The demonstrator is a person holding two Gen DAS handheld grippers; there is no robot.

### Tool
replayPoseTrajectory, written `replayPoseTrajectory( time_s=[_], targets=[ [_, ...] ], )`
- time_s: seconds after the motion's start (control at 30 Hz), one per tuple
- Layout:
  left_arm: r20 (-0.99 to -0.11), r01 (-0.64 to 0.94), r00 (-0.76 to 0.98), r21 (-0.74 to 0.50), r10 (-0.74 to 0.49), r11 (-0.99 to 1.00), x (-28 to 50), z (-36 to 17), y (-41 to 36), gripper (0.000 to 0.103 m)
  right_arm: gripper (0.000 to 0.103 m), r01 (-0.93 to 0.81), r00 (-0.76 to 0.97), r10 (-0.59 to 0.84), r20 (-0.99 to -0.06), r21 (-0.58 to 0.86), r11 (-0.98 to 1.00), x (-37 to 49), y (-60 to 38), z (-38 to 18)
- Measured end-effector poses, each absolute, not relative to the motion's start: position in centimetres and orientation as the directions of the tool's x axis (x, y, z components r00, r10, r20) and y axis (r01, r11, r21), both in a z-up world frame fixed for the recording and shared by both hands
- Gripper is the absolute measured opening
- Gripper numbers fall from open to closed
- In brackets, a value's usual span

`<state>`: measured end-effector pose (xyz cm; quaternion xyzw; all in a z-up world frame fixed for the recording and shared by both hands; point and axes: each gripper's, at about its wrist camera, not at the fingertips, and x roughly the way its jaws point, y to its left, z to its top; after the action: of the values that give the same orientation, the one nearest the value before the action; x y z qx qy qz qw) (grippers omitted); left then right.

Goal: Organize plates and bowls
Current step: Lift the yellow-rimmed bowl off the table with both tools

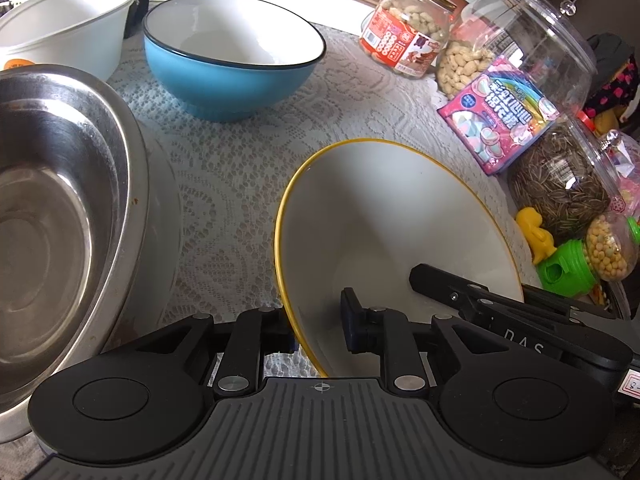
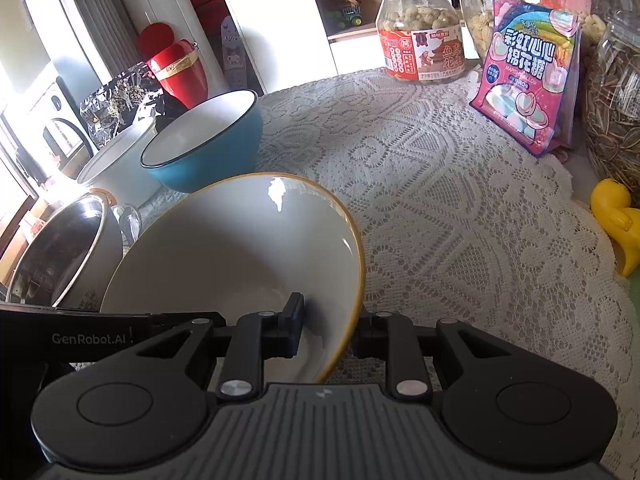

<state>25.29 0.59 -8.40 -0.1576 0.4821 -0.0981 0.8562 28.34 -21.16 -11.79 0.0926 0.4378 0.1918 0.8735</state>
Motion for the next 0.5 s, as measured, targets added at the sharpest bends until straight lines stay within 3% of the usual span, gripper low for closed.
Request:
replayPoseTrajectory(
  time_s=[0.5],
  targets=[
    [-0.818, 0.059, 0.483, -0.325, -0.312, 0.944, 25.25, -7.96, -0.15, 0.026, 0.023, -0.261, 0.54, 0.398, -0.741, 0.302, 0.917, 28.02, -20.92, -11.44]
  ],
)
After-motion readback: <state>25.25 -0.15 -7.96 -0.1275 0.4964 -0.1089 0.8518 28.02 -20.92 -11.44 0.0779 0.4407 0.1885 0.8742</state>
